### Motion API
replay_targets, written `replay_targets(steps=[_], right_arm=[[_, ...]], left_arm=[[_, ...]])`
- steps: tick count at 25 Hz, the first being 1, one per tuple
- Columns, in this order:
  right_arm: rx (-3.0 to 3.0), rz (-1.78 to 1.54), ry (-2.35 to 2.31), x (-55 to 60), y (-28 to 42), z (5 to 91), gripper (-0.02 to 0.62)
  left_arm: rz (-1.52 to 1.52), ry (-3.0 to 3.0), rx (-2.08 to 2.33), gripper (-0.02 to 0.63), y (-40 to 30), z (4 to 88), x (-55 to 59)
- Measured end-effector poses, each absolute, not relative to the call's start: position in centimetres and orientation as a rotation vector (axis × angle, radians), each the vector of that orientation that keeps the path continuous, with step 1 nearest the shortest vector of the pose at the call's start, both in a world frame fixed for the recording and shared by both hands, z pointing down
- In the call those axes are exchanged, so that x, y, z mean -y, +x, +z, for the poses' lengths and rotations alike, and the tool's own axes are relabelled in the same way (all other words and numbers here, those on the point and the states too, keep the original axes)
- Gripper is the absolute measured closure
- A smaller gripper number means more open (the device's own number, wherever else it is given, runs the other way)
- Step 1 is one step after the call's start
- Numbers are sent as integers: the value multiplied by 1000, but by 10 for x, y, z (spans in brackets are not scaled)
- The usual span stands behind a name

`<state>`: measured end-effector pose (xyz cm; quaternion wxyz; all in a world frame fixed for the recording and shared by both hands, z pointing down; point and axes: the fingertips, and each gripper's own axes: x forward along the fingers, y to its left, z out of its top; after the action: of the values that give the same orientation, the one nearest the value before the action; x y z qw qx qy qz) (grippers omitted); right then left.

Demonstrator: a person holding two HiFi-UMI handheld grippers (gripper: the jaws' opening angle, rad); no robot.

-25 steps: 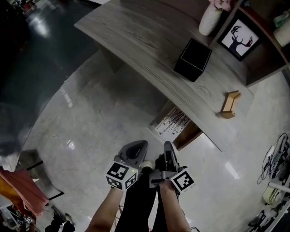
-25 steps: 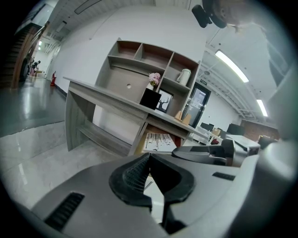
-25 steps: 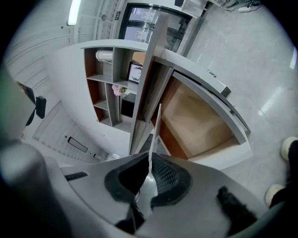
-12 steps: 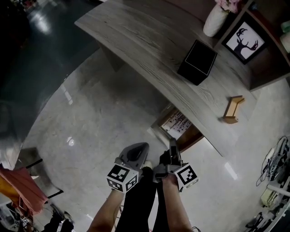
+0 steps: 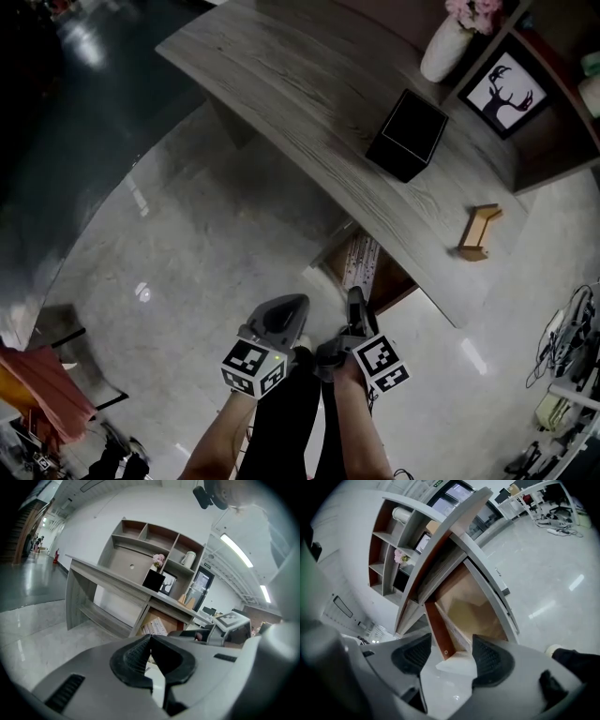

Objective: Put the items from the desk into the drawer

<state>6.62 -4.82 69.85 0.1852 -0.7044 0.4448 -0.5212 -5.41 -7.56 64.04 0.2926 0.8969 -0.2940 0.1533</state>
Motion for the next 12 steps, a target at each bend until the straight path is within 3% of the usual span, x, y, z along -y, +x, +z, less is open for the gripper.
replay_targets(steps=[12], right_arm=[[-1224,-1453,-2002,24,76,680,322]], left_arm=[[401,2411,760,595,-45,622,68]])
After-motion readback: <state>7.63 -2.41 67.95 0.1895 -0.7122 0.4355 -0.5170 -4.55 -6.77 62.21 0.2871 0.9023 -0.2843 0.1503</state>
